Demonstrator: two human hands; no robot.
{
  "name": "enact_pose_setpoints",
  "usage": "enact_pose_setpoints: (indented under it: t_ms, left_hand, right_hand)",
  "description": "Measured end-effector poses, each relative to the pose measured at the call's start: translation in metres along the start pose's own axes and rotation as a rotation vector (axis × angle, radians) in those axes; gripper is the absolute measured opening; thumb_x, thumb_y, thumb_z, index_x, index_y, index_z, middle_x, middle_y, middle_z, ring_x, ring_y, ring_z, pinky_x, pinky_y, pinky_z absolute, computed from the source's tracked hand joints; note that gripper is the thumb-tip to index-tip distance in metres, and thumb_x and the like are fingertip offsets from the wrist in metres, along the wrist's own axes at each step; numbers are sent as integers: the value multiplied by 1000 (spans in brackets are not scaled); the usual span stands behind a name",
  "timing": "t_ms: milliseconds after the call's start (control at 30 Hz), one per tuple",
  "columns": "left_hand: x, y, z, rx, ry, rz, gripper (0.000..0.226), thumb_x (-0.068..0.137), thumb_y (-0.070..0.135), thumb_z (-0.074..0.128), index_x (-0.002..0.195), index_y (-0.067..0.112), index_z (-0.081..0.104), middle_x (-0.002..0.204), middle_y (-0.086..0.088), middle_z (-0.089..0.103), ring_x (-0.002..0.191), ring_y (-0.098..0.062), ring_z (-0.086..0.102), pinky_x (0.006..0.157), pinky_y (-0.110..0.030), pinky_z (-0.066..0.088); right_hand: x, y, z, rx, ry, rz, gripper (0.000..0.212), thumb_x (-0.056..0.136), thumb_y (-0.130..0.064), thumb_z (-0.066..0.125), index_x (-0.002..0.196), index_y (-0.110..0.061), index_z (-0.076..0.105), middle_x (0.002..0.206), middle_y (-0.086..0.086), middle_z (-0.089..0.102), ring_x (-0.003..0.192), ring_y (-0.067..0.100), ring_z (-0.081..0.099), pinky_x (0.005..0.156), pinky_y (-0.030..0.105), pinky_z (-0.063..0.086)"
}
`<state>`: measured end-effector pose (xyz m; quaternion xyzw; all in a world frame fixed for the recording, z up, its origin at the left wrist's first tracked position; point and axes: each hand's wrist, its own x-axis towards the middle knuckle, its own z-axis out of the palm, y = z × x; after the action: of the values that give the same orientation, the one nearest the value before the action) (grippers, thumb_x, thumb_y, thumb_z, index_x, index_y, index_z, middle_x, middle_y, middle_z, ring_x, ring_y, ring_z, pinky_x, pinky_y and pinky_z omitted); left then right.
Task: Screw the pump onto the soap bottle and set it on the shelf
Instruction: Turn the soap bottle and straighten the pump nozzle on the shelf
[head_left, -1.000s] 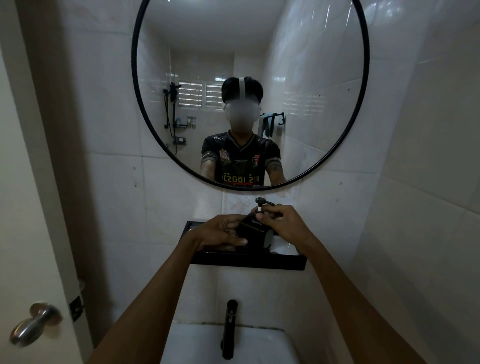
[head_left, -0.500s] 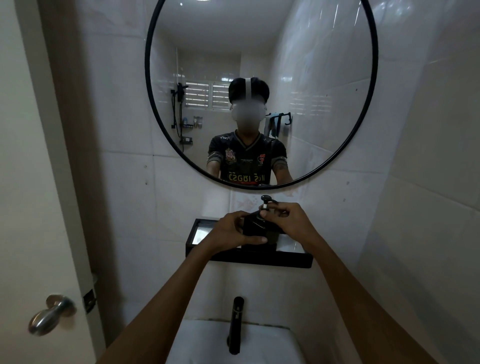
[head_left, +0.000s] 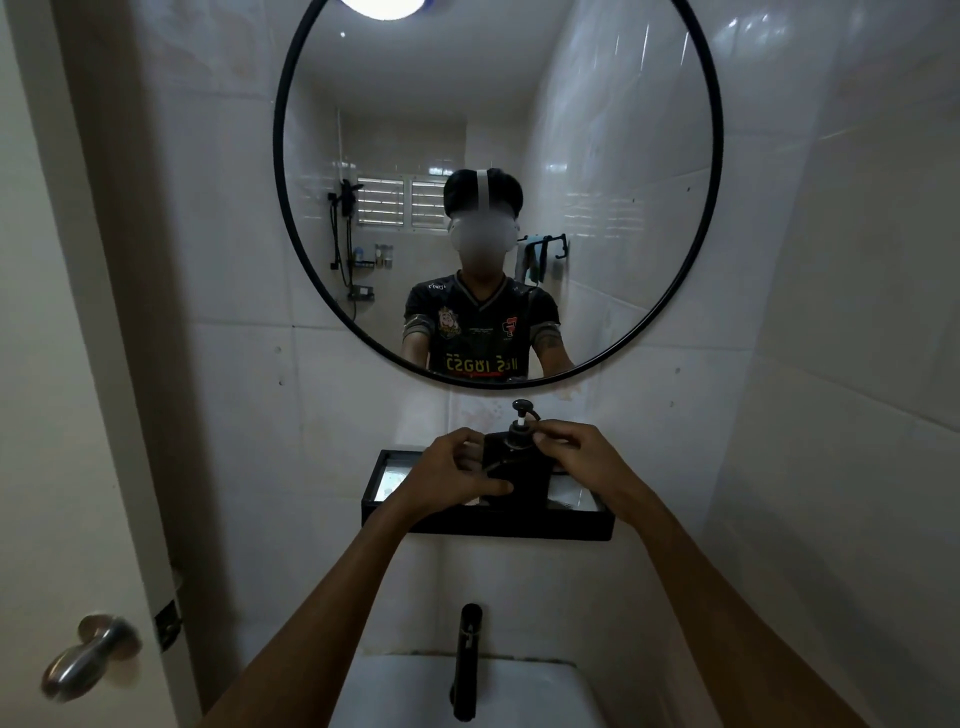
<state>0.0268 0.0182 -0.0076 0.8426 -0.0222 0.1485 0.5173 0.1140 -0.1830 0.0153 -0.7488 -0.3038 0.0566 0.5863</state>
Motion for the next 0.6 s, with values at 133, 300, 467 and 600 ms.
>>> enact_pose_setpoints:
  t_ms: [133, 300, 467, 600]
  left_hand:
    - [1, 3, -1, 0, -45, 31, 57, 77, 13, 83, 130, 23, 64, 104, -12, 72, 91, -18, 69, 71, -16, 57]
    - [2, -1, -4, -68, -35, -26, 61, 80, 7, 81, 137, 13, 58, 103, -11, 69, 97, -24, 70, 73, -29, 63]
    - [1, -2, -3, -125, -7, -36, 41, 81, -1, 79, 119, 8, 66, 98, -10, 67, 89, -20, 70, 72, -40, 65]
    - [4, -5, -3, -76, 42, -19, 31, 81, -2, 78, 109, 7, 67, 94, -11, 68, 80, -14, 70, 67, -29, 63]
  right_hand:
    - [-1, 4, -5, -3, 0, -3, 30, 99, -18, 57, 126, -16, 69, 123, 0, 72, 117, 12, 65, 101, 24, 51]
    - [-5, 4, -10, -42, 11, -6, 30, 101, -7, 50, 126, -10, 68, 119, 6, 71, 103, 9, 68, 77, 11, 54]
    - [-7, 10, -14, -17, 32, 37, 29, 99, -8, 55, 121, -15, 72, 116, 6, 74, 106, 18, 71, 88, 22, 55]
    - [-9, 14, -17, 7, 47, 62, 26, 96, -14, 61, 118, -17, 73, 113, 7, 75, 106, 21, 71, 94, 34, 58]
